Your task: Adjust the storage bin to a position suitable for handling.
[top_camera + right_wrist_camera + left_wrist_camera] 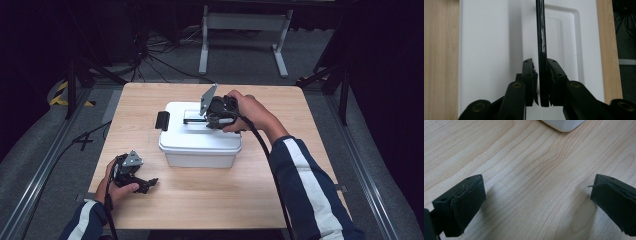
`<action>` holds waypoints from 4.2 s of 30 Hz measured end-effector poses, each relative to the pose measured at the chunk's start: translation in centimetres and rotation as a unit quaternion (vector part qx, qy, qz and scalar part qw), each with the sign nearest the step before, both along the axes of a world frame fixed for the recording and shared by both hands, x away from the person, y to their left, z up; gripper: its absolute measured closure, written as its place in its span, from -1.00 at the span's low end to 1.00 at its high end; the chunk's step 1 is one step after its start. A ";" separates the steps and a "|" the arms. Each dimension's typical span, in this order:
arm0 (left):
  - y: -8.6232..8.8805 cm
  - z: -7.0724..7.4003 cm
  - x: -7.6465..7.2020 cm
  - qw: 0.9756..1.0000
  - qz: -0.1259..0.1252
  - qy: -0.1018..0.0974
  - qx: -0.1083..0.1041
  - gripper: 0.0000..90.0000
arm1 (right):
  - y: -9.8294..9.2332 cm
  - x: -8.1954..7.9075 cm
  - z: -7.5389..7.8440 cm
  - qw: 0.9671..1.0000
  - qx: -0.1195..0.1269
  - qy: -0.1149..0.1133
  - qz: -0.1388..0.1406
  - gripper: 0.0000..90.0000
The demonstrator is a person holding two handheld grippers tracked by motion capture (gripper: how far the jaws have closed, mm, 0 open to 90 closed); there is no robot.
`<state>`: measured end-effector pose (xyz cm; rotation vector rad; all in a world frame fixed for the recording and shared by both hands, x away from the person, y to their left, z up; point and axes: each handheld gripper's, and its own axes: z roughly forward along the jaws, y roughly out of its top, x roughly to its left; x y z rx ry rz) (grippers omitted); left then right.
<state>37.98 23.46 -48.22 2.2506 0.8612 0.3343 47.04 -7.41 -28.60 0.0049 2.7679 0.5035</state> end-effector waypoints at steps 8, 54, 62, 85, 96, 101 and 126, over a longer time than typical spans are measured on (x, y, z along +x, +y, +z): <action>0.0 0.0 0.0 1.000 -0.001 0.002 0.000 -0.99 | -0.2 0.0 0.0 1.000 0.009 -0.005 0.001 0.85; 0.0 0.0 -0.1 1.000 0.005 0.007 -0.004 -0.99 | -5.2 -0.9 4.1 0.996 0.060 -0.064 -0.003 0.88; -0.1 -0.1 -0.2 1.000 0.007 0.005 -0.006 -0.99 | -10.3 -1.6 5.6 0.993 0.080 -0.076 -0.045 0.88; -0.1 -0.1 -0.2 1.000 0.007 0.004 -0.004 -0.99 | -22.3 -4.1 5.2 0.983 0.088 -0.093 -0.130 0.88; -0.1 -0.1 -0.2 1.000 0.007 0.004 -0.004 -0.99 | -25.2 -4.6 3.7 0.978 0.107 -0.088 -0.154 0.88; -0.1 0.0 -0.2 1.000 0.008 0.003 -0.003 -0.99 | -26.2 -4.4 2.3 0.977 0.109 -0.078 -0.167 0.88; 0.0 0.0 -0.2 1.000 0.008 0.002 -0.003 -0.99 | -26.0 -2.0 -5.9 0.975 0.100 -0.020 -0.195 0.88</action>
